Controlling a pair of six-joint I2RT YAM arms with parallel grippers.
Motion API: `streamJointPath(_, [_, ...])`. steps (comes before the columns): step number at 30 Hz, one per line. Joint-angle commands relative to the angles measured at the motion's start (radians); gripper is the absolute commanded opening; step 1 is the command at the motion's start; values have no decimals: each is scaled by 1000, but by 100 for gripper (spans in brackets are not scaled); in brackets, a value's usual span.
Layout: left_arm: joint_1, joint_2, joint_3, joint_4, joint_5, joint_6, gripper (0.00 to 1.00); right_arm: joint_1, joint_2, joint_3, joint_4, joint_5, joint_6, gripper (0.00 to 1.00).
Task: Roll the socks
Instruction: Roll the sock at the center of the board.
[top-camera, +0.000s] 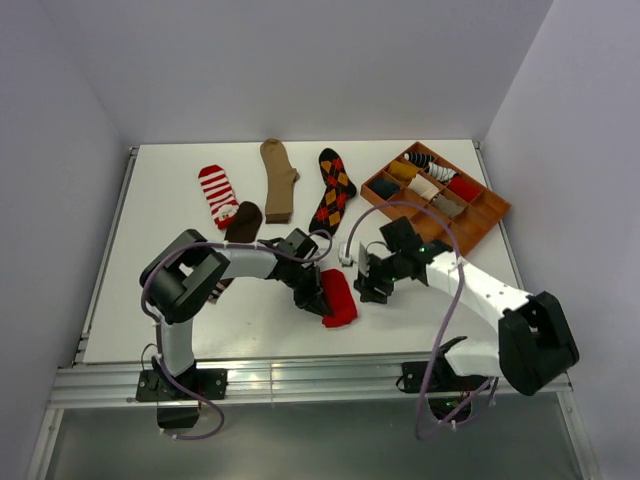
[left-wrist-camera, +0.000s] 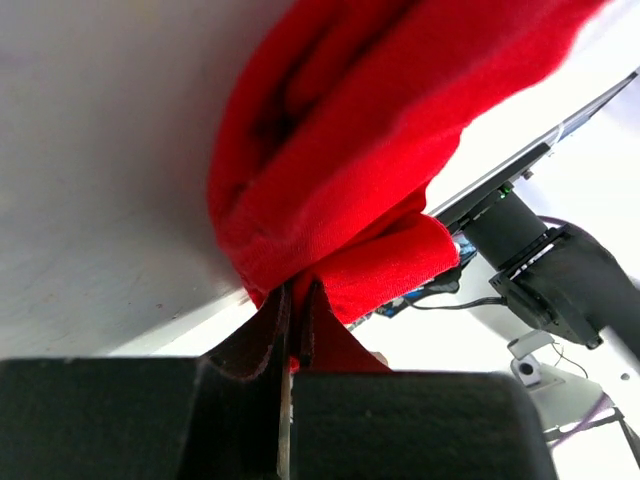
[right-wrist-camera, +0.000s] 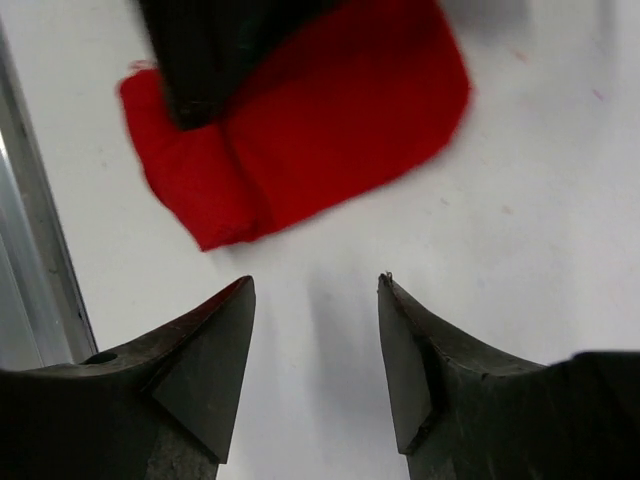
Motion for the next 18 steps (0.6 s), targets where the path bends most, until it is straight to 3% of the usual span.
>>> streamJointPath(1, [12,57,37,-153,-48,62,0,116,-96,-86,118,48,-84,61])
streamJointPath(7, [13,80,63,-164,-37,63,0,287,-181,-172,192,111,-82,64])
streamJointPath(18, [15,93,60,-147,-17,65,0,448,-155,-215,243,215,-55,63])
